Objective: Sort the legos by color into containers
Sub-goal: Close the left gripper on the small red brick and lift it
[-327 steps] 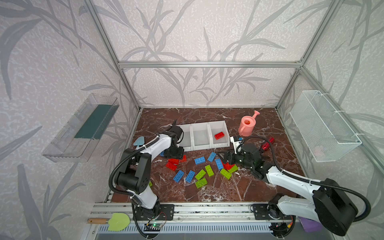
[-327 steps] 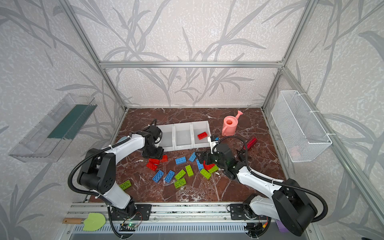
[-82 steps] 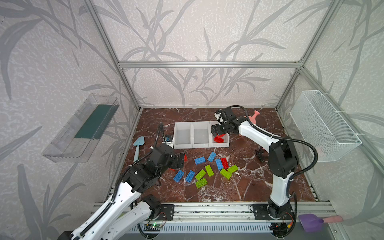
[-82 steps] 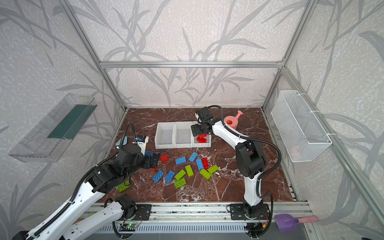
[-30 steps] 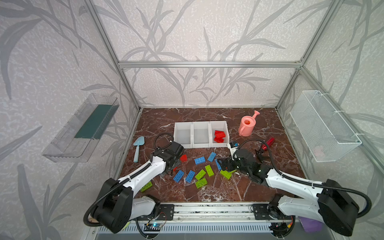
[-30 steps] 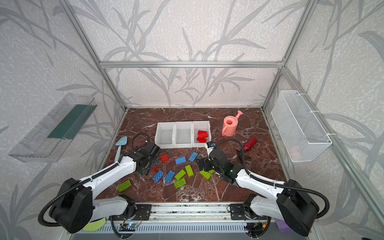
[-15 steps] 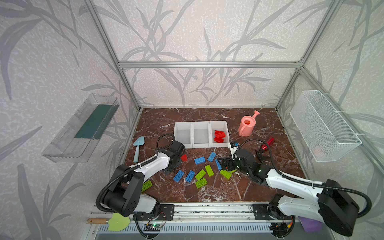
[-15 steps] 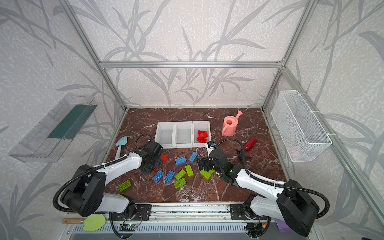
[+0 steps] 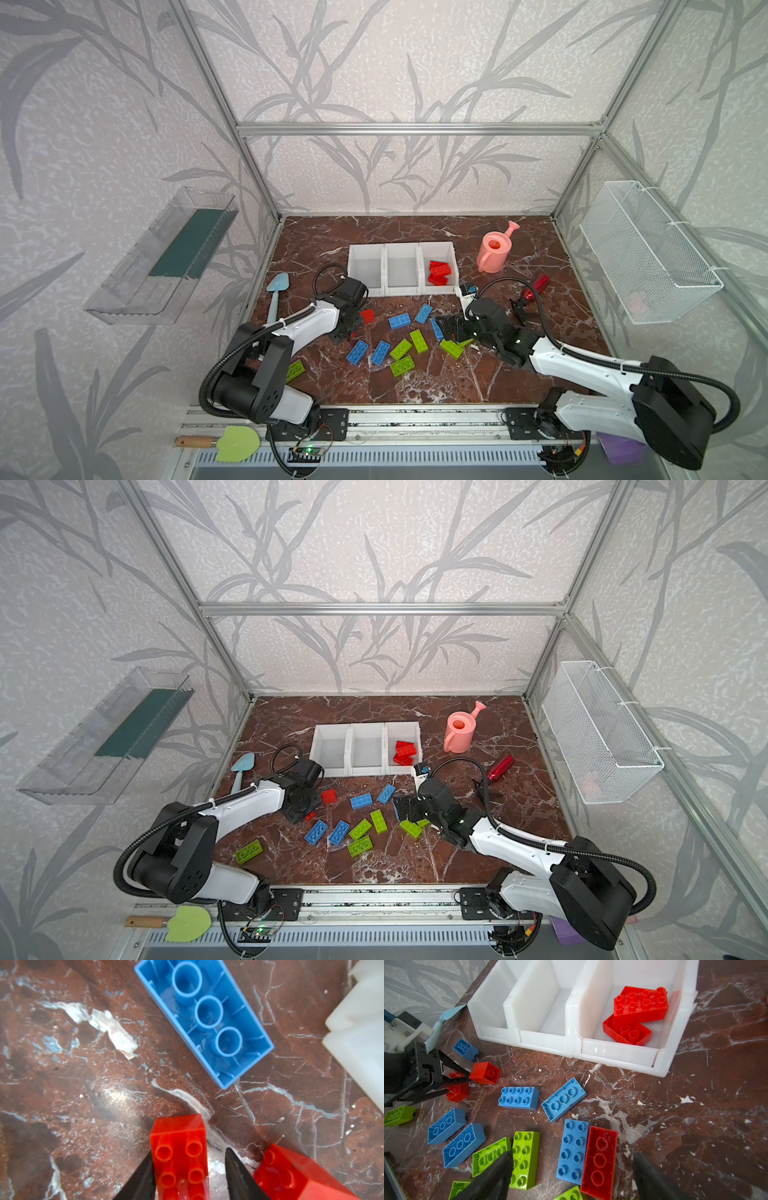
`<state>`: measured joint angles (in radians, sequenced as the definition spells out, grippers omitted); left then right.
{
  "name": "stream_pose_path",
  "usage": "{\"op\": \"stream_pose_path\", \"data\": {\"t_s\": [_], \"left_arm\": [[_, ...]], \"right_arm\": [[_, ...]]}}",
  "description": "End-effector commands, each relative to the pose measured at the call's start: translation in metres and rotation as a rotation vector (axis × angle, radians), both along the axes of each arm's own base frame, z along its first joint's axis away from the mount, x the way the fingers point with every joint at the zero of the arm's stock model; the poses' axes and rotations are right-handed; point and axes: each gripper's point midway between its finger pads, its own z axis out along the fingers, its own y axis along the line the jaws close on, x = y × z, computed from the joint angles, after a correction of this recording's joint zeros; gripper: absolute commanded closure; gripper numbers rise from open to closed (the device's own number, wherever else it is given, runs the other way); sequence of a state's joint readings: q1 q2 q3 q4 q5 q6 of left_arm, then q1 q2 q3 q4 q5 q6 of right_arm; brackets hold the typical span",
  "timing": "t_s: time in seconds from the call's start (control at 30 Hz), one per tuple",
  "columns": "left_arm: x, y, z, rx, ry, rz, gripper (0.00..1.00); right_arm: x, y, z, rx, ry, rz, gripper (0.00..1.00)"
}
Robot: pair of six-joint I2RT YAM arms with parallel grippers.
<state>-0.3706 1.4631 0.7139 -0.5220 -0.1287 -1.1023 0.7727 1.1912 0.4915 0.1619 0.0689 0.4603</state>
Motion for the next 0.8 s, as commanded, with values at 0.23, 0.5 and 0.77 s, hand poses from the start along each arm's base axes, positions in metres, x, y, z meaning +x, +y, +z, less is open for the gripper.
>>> {"op": "stream_pose_path", "data": {"t_s": [0.23, 0.5, 0.77], "left_arm": [[-0.005, 0.002, 0.008, 0.012, 0.016, -0.027, 0.62], [0.000, 0.014, 0.055, 0.118, -0.012, -0.147, 0.70], [0.017, -0.003, 0.108, 0.103, -0.118, -0.302, 0.75]], "right_arm": [[0.003, -0.001, 0.003, -0.005, -0.024, -0.007, 0.10], [0.002, -0.001, 0.005, 0.004, -0.027, -0.008, 0.10], [0.002, -0.005, 0.009, 0.014, -0.041, -0.025, 0.11]]}}
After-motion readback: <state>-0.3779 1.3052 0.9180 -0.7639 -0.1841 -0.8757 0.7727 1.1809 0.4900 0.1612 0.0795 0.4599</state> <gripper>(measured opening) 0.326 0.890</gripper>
